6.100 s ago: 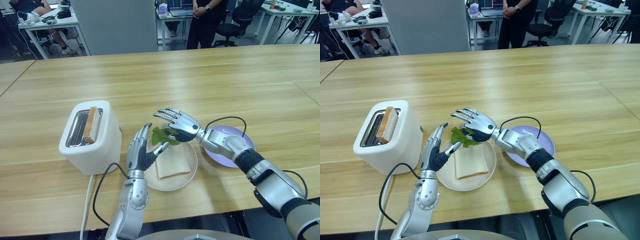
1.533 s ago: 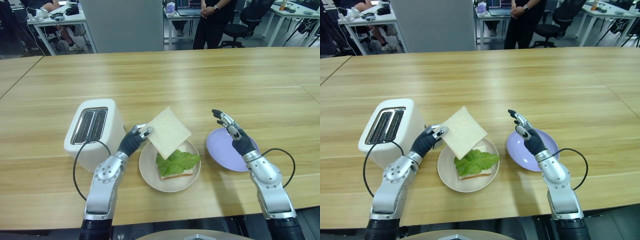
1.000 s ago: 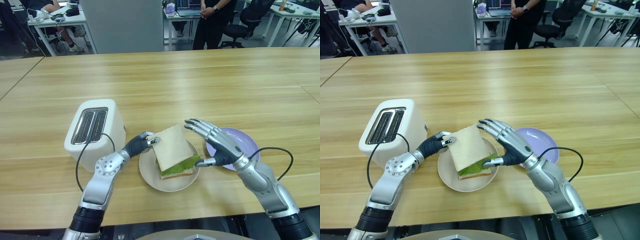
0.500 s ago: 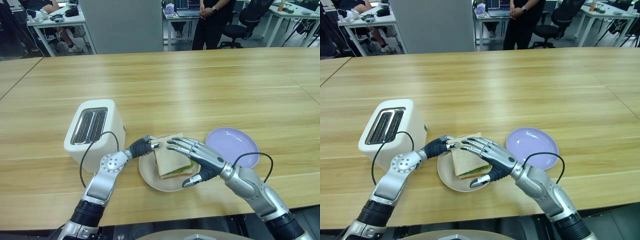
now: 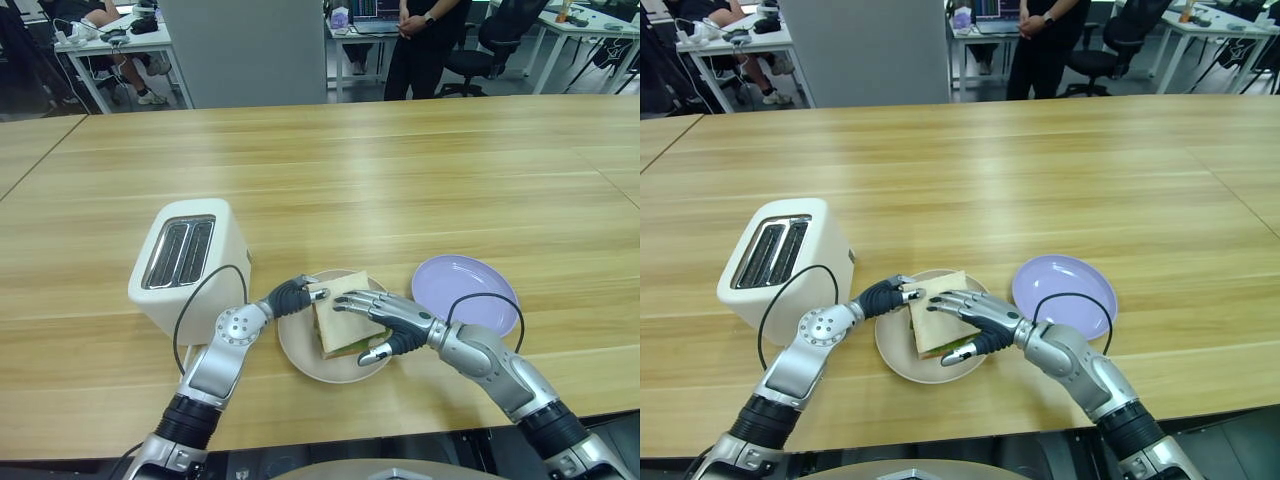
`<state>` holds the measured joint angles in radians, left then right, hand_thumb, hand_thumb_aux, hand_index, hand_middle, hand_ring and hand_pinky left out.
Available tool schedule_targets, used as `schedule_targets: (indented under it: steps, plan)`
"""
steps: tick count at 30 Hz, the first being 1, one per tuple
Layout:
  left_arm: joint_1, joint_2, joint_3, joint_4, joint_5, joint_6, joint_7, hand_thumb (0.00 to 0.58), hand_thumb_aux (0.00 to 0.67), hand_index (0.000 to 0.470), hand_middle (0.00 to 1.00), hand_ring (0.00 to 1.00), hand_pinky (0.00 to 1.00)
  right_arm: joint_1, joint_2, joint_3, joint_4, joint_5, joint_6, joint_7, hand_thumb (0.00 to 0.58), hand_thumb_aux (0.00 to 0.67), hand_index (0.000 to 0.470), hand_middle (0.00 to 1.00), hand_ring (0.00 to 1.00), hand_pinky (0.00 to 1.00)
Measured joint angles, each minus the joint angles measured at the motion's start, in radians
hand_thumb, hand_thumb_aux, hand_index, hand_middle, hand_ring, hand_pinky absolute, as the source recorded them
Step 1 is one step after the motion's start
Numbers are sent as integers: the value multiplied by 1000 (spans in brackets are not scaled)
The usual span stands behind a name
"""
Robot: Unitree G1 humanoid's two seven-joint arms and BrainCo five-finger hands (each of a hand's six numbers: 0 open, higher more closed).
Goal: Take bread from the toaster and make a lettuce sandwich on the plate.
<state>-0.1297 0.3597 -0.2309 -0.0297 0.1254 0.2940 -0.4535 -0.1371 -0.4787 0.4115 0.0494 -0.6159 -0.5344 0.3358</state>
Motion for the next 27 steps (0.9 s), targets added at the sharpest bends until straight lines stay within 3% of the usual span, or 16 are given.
schedule_targets:
  steps: [10,11,13,14,27]
  plan:
    - [-22,-11,-54,47,92,8,30,580,670,460,1000,1000,1000,-25,-30,37,19,9,-1,94,0,0,0,0,0,0]
    - [-27,-11,-67,49,118,9,45,201,129,88,1000,1000,1000,-31,-34,41,19,9,0,106,0,0,0,0,0,0]
    - [-29,-10,-79,49,160,9,72,201,129,88,1000,1000,1000,-37,-38,46,18,9,1,117,0,0,0,0,0,0]
    - [-31,-9,-87,49,185,10,91,0,0,0,1000,1000,1000,-41,-38,52,15,9,0,125,0,0,0,0,0,0]
    - [-122,8,-209,13,659,23,390,0,0,0,1000,1000,1000,-57,-36,97,28,16,4,151,0,0,0,0,0,0]
